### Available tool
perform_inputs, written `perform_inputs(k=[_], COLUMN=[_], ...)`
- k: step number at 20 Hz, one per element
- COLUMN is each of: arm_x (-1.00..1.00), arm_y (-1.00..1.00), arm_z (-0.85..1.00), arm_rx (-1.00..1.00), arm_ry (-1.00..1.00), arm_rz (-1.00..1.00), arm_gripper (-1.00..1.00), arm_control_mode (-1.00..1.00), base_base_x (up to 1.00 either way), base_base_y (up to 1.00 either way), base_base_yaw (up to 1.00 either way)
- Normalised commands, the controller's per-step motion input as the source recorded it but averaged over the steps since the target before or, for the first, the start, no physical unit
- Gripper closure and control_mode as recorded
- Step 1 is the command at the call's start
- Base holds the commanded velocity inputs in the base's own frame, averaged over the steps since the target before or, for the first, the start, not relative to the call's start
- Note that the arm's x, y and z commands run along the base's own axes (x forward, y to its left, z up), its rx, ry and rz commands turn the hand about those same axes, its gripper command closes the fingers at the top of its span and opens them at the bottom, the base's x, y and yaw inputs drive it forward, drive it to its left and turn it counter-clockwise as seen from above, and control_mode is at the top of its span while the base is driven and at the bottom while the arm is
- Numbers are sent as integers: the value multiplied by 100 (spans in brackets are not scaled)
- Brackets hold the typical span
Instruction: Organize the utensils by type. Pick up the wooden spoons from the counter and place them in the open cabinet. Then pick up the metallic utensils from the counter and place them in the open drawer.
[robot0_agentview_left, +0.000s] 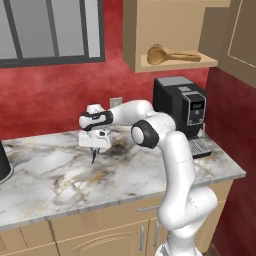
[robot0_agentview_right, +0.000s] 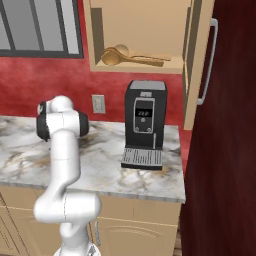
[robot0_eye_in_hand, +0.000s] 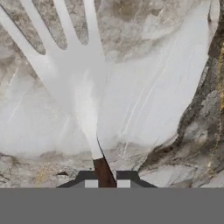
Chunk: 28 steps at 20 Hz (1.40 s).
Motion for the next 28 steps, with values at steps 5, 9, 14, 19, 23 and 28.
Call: perform_inputs(k=[5, 9, 14, 19, 23, 28], arm_x=[-65, -51, -64, -74, -68, -61], arm_y=[-14, -9, -7, -7, -24, -27], arm_z=[4, 49, 74, 67, 52, 44], arm_rx=[0, 0, 1, 0, 0, 0], arm_ry=[-12, -23, -24, -28, -24, -20], arm_rz=[-8, -5, 0, 0, 9, 28], arm_gripper=[100, 100, 100, 100, 100, 100], arm_control_mode=[-100, -100, -100, -100, -100, -100], base_base_x=[0, 0, 0, 0, 0, 0], base_base_y=[0, 0, 0, 0, 0, 0], base_base_yaw=[0, 0, 0, 0, 0, 0])
